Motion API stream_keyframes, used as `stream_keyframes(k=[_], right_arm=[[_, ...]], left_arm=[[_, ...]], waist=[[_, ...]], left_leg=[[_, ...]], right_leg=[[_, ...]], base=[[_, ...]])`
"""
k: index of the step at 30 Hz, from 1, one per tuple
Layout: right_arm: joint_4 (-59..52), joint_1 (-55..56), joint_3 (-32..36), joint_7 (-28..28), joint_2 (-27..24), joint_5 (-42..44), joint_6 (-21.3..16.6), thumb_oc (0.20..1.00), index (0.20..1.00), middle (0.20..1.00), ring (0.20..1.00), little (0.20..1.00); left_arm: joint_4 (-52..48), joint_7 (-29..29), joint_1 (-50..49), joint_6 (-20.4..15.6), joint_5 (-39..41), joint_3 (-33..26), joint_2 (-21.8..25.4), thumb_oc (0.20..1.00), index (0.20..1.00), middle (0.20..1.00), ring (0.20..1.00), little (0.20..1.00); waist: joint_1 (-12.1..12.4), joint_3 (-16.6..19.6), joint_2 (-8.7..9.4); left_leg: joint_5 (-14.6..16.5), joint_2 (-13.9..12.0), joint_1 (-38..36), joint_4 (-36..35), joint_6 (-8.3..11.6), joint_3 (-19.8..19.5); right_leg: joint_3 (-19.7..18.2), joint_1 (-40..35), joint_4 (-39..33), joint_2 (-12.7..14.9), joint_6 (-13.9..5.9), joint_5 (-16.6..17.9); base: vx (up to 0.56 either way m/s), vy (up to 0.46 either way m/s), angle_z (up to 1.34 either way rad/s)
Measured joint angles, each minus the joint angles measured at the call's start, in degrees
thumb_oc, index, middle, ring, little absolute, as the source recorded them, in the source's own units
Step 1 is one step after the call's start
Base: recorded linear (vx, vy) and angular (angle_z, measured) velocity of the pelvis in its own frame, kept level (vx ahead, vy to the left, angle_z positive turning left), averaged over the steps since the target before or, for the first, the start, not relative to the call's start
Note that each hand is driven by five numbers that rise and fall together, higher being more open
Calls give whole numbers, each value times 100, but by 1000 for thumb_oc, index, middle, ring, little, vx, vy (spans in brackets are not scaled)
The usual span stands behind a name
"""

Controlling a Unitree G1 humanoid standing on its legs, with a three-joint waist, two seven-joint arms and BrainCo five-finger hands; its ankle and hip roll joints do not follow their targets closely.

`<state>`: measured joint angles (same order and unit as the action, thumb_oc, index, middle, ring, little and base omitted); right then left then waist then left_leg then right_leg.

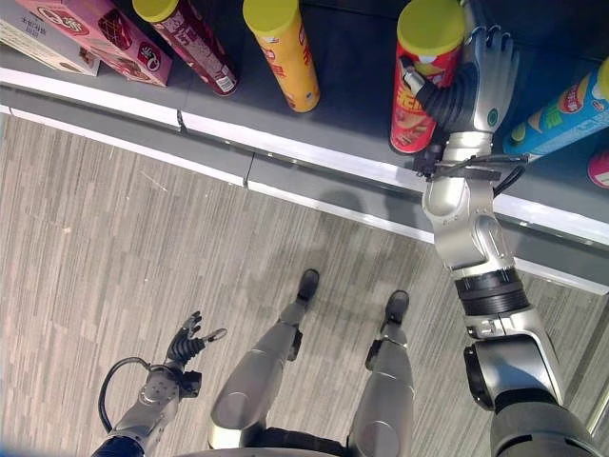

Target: Put the goods on the table back onto the shelves and tidy them up.

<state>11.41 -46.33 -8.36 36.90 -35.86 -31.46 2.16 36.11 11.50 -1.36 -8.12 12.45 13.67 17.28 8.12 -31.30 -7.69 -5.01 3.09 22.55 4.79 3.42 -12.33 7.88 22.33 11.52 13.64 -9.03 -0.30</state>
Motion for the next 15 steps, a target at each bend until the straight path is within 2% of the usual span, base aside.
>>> stream_keyframes(k=[5, 9, 15], right_arm=[[575, -247, 29, 350, -1, 108, 110, 200, 200, 200, 200, 200], [609, -248, 88, 586, 28, 248, 133, 200, 200, 200, 200, 200], [596, -314, 468, 1039, 416, 498, 201, 200, 200, 200, 200, 200]], left_arm=[[-4, 64, 0, -48, 1, 17, 6, 1000, 1000, 1000, 1000, 1000], [-9, 88, -1, -57, 4, 47, 5, 1000, 1000, 1000, 1000, 1000], [-6, 188, 17, -74, 6, 268, -9, 1000, 1000, 1000, 1000, 1000]], waist=[[30, 11, -18], [75, 16, -27], [84, 40, -63]], left_leg=[[-34, 14, 125, 0, 47, -126], [-44, 75, 168, -2, 57, -145], [-53, 173, 338, 37, 48, -153]], right_leg=[[118, 4, -115, 0, -24, 29], [165, 8, -149, 81, -47, 34], [189, 126, -189, 163, -96, 58]], base=[[0, 7, 9], [4, 19, 7], [-2, 14, 5]])
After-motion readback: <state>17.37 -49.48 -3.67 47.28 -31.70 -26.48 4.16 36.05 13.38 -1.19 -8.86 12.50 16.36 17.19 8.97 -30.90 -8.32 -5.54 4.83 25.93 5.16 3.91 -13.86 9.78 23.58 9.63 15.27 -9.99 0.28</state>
